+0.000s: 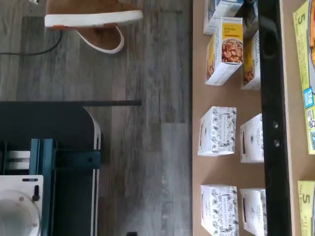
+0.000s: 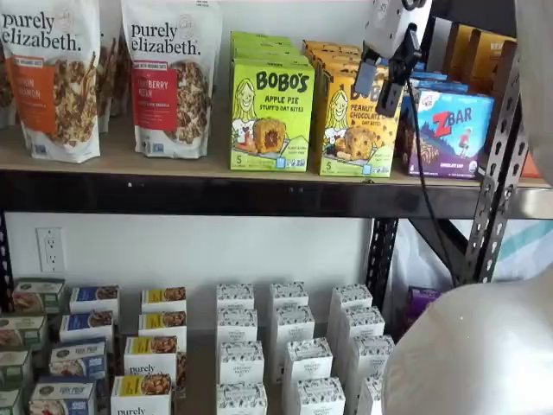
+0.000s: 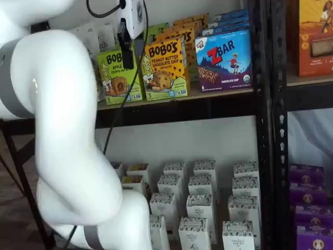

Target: Pick up the orange box on the top shelf, the fifth box from the left

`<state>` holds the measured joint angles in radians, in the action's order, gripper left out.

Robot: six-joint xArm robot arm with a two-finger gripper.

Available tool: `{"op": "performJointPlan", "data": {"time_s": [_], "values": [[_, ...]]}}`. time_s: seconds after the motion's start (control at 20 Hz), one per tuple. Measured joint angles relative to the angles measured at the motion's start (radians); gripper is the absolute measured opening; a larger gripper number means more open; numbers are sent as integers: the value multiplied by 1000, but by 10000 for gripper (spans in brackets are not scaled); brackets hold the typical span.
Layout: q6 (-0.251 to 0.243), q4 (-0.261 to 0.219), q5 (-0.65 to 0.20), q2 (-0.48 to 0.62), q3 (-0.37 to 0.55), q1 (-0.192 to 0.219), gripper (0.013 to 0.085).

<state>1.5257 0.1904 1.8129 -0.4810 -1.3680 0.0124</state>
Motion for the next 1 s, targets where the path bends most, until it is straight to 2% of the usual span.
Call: {"op": "performJointPlan", "data": {"time_s": [0.4, 0.75, 1.0], "values": [[3, -5, -39, -26, 36, 0, 850], [8, 21, -116, -43, 61, 10, 850], [19, 29, -142, -9, 24, 23, 850]]}}
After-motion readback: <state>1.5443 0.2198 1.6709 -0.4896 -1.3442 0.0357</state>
